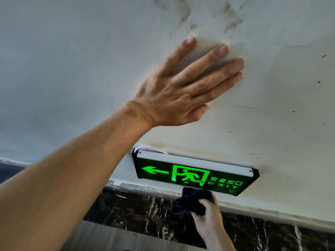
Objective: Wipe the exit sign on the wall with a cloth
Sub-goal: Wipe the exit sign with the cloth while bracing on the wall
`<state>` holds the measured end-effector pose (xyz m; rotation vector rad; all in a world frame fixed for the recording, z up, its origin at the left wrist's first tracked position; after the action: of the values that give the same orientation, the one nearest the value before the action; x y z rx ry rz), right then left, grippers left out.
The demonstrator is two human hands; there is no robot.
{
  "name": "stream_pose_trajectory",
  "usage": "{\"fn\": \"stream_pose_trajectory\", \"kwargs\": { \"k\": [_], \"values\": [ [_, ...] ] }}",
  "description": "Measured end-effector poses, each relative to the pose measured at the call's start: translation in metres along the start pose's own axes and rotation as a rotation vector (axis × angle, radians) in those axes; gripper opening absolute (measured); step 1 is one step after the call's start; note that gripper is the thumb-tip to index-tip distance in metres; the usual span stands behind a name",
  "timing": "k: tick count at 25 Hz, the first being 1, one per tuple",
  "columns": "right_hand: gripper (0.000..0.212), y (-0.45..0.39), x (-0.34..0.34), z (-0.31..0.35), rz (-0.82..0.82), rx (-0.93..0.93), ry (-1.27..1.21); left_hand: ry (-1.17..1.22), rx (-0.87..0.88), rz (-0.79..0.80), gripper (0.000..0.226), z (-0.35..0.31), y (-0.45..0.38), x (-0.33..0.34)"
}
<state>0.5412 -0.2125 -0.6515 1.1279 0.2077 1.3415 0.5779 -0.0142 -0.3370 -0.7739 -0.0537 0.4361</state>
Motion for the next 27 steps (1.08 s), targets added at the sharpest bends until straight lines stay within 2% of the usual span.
{"fn": "stream_pose_trajectory", "kwargs": {
  "k": [7,10,14,27],
  "values": [
    [0.041,0.011,0.026,-0.019,-0.014,0.074,-0.022,0.026,-0.012,-0.001,0.071,0.0,0.0,-0.002],
    [0.039,0.019,0.034,-0.026,0.106,0.05,0.076,0.034,-0.019,-0.007,0.069,0.0,-0.001,-0.003],
    [0.038,0.02,0.049,-0.039,0.029,0.12,0.049,0.045,-0.016,0.006,0.07,-0.001,-0.001,-0.004],
    [0.042,0.032,0.093,-0.085,0.053,0.241,0.097,0.091,-0.027,0.005,0.062,-0.001,-0.003,-0.007]
  ]
}}
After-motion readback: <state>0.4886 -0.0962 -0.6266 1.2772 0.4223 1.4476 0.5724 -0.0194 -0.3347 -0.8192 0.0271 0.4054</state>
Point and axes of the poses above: each hand's wrist, its own y-axis away from the middle knuckle, its own x-axis out of the palm, z = x × y, the point moved 3 cm from there along -y, towards the middle knuckle, and after that the axes turned 7 degrees about -y, right-handed, at the moved point
